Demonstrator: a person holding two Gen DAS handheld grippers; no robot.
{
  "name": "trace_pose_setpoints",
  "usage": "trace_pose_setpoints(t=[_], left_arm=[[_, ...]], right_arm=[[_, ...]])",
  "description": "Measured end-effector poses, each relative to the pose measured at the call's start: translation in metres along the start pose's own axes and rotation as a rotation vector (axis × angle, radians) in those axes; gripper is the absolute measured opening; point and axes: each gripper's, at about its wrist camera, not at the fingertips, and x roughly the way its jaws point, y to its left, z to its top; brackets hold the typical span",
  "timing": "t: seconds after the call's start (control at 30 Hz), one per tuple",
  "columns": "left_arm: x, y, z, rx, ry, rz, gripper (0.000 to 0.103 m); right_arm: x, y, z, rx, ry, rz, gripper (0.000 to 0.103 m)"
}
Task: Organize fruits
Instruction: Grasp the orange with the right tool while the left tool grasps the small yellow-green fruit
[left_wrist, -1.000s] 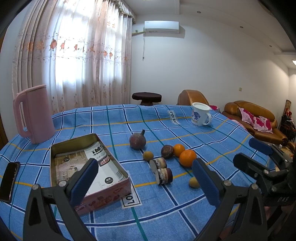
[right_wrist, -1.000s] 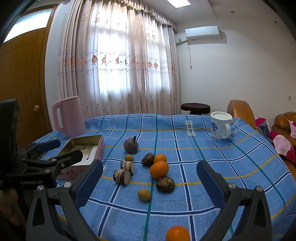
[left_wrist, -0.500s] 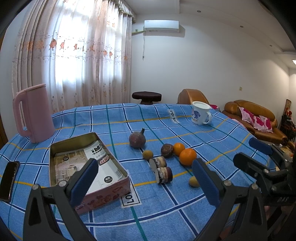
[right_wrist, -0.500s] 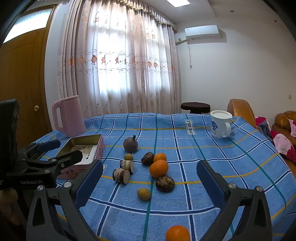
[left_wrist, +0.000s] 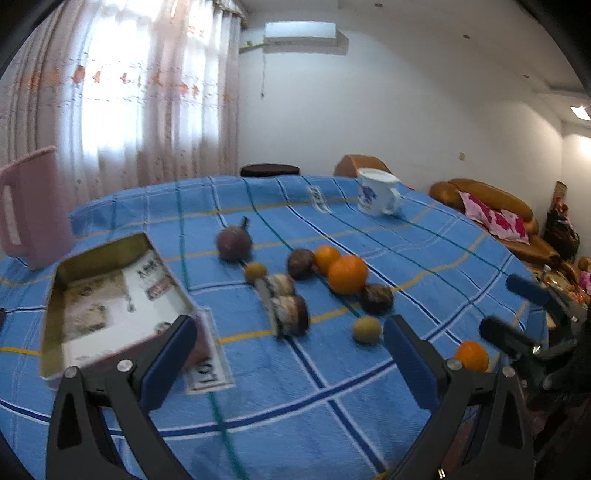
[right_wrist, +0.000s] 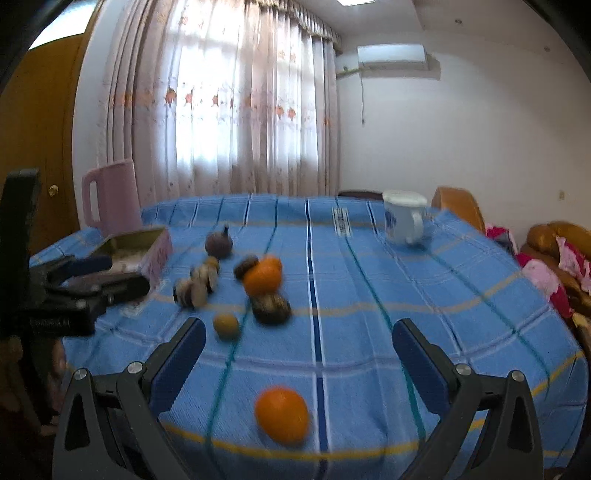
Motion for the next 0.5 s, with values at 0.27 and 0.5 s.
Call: trace_pose_setpoints(t=[0.27,0.5], left_arm=[[0.022,-0.019,-0.010,0.037,0.082,-0.044,0.102],[0.037,-0.030,-0.007,0.046,0.138,-0.097,0.084]], right_arm=[[0.023,-0.014,-0.034,0.028,0.118,0.078,0.067],[0.028,-0.009,-0.040,0.019,0.141,0.147,0.036]])
